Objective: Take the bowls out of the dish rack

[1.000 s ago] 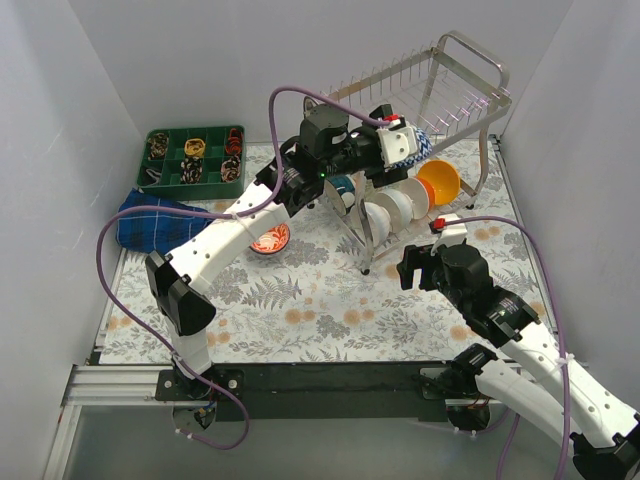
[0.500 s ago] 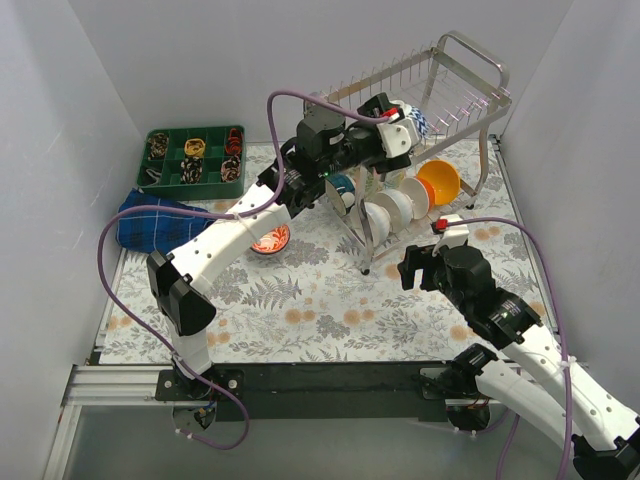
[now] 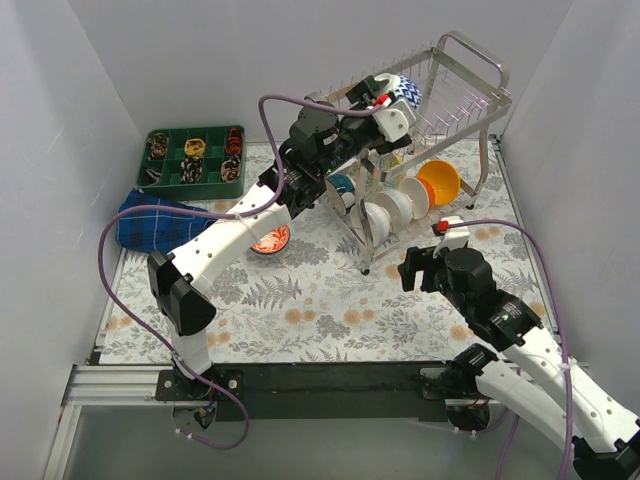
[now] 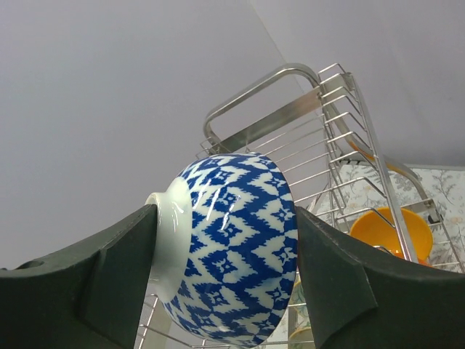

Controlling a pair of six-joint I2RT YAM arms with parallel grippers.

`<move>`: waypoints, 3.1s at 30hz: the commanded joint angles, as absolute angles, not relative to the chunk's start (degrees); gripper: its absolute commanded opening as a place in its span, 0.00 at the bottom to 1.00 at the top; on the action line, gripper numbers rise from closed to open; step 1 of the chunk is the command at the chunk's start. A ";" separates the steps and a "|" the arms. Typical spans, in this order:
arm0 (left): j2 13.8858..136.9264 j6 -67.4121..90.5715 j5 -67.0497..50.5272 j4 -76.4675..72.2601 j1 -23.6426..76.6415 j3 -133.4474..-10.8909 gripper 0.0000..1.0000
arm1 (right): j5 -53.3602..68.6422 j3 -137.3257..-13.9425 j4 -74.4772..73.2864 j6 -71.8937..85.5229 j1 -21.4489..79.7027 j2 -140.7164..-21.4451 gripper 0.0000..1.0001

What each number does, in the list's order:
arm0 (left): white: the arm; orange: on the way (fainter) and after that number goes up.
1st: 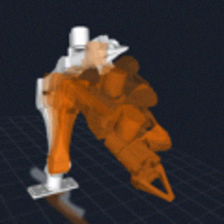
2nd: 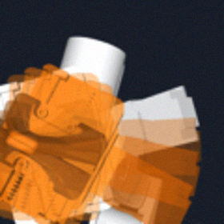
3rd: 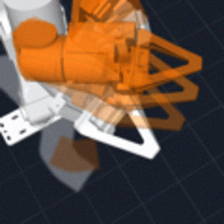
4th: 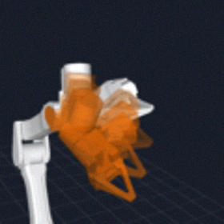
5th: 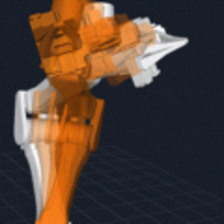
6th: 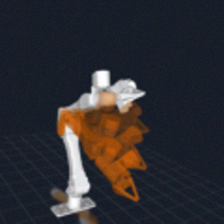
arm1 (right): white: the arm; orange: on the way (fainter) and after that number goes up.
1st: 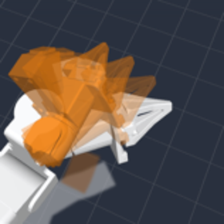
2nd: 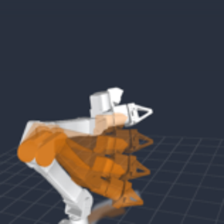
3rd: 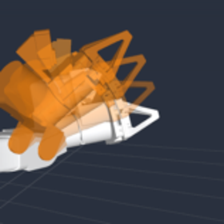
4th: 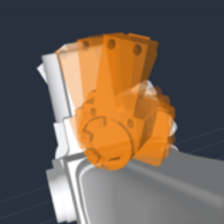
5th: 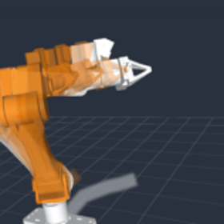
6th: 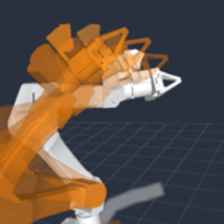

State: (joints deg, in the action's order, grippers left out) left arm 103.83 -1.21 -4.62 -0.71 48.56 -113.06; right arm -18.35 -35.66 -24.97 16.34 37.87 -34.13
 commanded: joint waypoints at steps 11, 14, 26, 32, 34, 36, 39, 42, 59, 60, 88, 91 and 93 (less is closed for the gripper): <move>97.65 10.37 6.59 -11.08 48.52 -112.24 0.02 | -16.79 -34.89 -22.41 17.49 37.62 -32.61 0.88; 96.24 11.07 6.94 -9.50 48.52 -112.67 0.02 | -16.53 -34.81 -22.41 17.84 37.62 -32.17 0.88; 87.64 12.04 13.44 -2.11 48.52 -108.55 0.02 | -15.38 -34.98 -22.68 18.63 37.62 -31.73 0.87; 79.21 16.33 20.55 1.75 48.52 -99.60 0.02 | -14.68 -35.16 -22.94 19.07 37.62 -31.46 0.87; 77.09 18.18 23.10 3.07 48.52 -95.04 0.01 | -14.41 -35.24 -23.11 19.07 37.62 -31.20 0.87; 73.85 21.17 24.86 4.47 48.34 -91.95 0.01 | -14.15 -35.51 -23.12 19.07 37.62 -31.29 0.87; 69.80 27.49 26.89 6.93 47.20 -85.27 0.00 | -13.71 -35.68 -23.29 19.16 37.62 -31.29 0.87; 66.89 35.90 24.35 8.96 44.22 -78.77 0.00 | -13.36 -35.68 -23.29 19.07 37.62 -31.38 0.87; 57.14 73.62 -11.06 1.50 24.26 -47.91 0.00 | 15.81 -27.69 -2.92 25.47 37.79 -37.00 0.84; 55.65 75.22 -12.64 0.28 24.26 -46.33 0.00 | 16.78 -26.38 -1.07 26.71 37.71 -38.05 0.84; 53.35 103.36 -25.75 -34.89 32.25 -17.14 0.00 | 3.87 -25.22 25.66 41.04 49.74 -60.38 0.76; 54.40 103.45 -25.23 -36.47 33.13 -16.17 0.00 | 3.52 -25.92 26.72 41.13 50.89 -62.40 0.68; 55.19 103.71 -24.79 -37.96 33.83 -15.12 0.00 | 3.25 -26.37 26.81 40.96 51.50 -63.54 0.61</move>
State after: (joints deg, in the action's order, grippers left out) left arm 54.39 102.56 -26.24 -31.83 32.60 -16.60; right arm 5.17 -23.00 22.37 40.64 50.15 -62.13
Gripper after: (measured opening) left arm 0.690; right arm 0.669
